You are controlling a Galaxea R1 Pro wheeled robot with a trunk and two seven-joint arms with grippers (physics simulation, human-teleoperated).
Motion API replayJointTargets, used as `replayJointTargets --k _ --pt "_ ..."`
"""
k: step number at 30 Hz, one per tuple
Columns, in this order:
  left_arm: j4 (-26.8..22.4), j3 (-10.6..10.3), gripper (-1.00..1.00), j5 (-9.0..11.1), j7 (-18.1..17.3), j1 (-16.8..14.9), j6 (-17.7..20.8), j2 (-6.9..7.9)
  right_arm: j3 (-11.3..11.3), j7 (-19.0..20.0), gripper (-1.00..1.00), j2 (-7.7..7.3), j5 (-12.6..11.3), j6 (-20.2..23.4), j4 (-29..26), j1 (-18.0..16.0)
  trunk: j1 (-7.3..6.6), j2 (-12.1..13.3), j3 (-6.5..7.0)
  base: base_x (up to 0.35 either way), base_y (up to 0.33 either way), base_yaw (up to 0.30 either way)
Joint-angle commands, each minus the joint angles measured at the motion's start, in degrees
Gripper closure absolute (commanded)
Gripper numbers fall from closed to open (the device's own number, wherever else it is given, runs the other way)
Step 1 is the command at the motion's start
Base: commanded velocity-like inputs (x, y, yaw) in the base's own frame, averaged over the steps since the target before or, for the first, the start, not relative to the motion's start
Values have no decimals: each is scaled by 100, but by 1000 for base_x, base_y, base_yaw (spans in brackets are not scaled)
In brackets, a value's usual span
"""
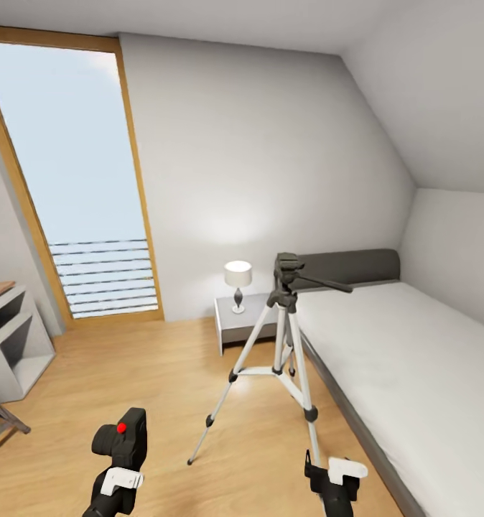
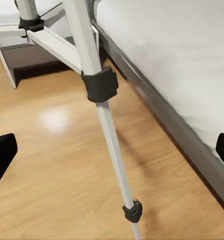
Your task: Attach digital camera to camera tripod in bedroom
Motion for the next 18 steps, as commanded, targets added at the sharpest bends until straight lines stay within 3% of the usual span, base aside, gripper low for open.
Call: replayJointTargets --k 1,7,18 --pt "23 -32 100 53 -35 -8 -23 -6 -4 -24 -100 1 17 -13 2 -1 4 -4 -6 203 -222 275" --pt "21 -31 100 53 -35 -8 -23 -6 -4 -14 -100 -4 17 -20 1 -1 4 -4 -27 208 -248 233" --pt "24 -32 100 53 -35 -8 -23 -6 -4 -11 -100 -60 25 -50 1 -1 4 -4 -31 207 -257 27"
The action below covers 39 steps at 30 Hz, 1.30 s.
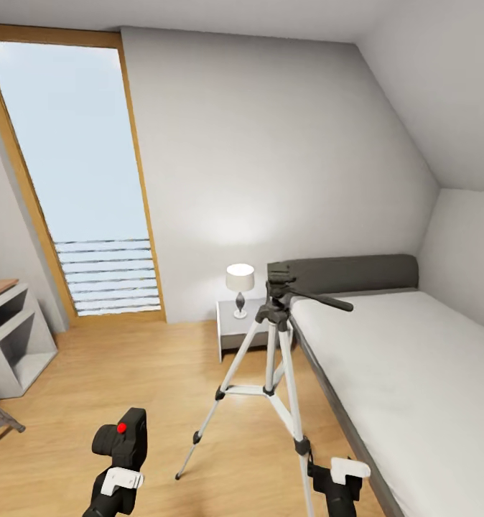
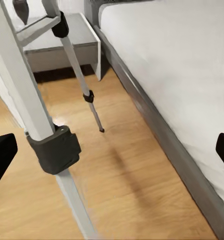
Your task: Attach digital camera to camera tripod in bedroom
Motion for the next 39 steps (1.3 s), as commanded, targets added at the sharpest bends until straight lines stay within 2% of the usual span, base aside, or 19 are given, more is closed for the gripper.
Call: replayJointTargets --k 1,6,29,39 --pt "21 -30 100 54 -40 -7 -24 -6 -3 -19 -100 14 19 -4 38 -2 4 -5 -3 0 0 0" --pt "21 -30 100 54 -42 -5 -24 -6 -3 -26 -100 64 26 2 102 -2 4 -5 -3 0 0 0" --pt "21 -30 100 54 -42 2 -24 -6 6 -27 -100 54 28 13 105 -2 4 -5 -3 -14 59 0" --pt "21 -30 100 54 -43 2 -24 -10 6 -27 -100 54 28 14 105 -2 4 -5 -3 192 121 0"
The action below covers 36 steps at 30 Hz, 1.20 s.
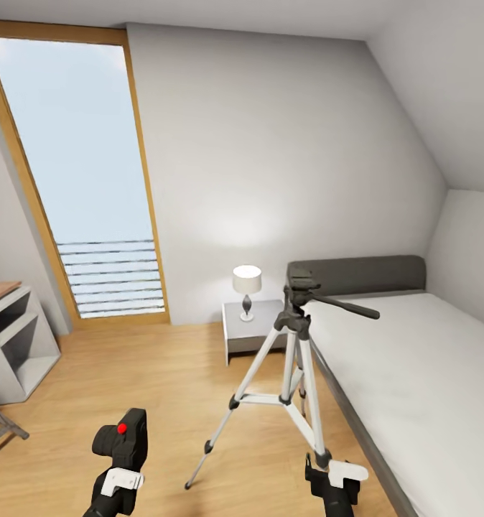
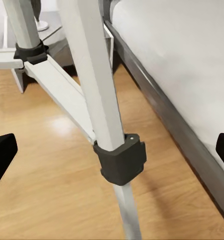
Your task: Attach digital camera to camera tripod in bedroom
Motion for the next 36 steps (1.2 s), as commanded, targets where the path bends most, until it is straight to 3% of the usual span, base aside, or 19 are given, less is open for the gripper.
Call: replayJointTargets --k 1,14,36 --pt "18 -30 100 54 -34 -6 -21 -4 -3 -27 -100 2 18 -12 5 -3 4 -5 -3 111 63 0" --pt "18 -30 100 54 -30 -6 -21 -30 -3 -26 -100 -16 18 -12 4 -3 4 -5 -3 24 9 0" --pt "19 -30 100 54 -28 11 -21 -51 -3 -27 -100 -16 18 -12 5 -3 4 -5 -3 136 0 0"
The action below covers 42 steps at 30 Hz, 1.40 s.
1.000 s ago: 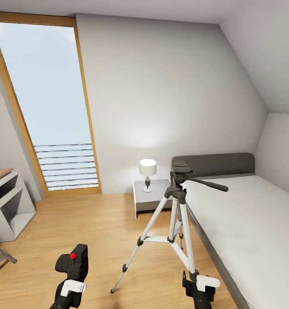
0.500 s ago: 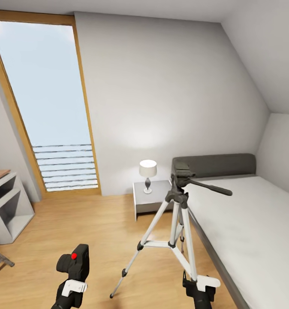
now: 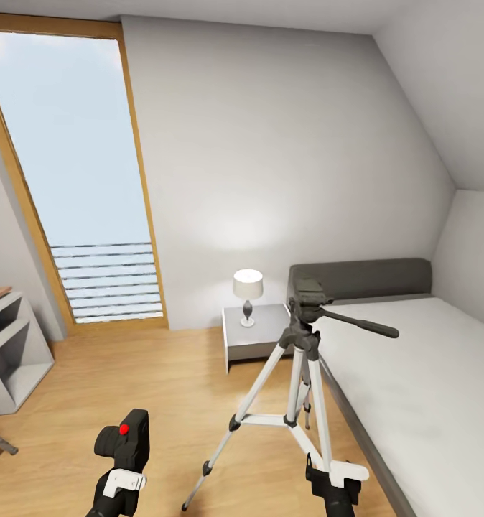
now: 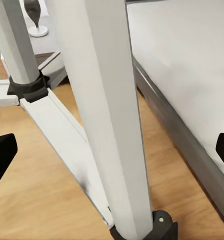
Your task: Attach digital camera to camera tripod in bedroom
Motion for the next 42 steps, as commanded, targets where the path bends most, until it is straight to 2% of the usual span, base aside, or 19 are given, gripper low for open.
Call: replayJointTargets --k 1,12,22,31,42 --pt "18 -29 100 54 -32 -6 -22 -3 -3 -26 -100 2 18 -12 5 -2 2 -5 -3 13 0 0" --pt "22 -29 100 54 -36 -5 -22 -3 -3 -26 -100 2 18 -12 5 -2 2 -5 -3 149 0 0" --pt "21 -29 100 54 -32 -5 -22 -5 -3 -26 -100 -4 18 -12 4 -2 2 -5 -3 11 -6 0" --pt "21 -29 100 54 -39 -5 -22 -10 -3 -20 -100 -7 18 -12 5 -2 2 -5 -3 0 -180 0" --pt "22 -29 100 54 -39 -5 -22 -11 12 68 -100 19 21 -8 5 -2 2 -5 -3 0 -19 0"
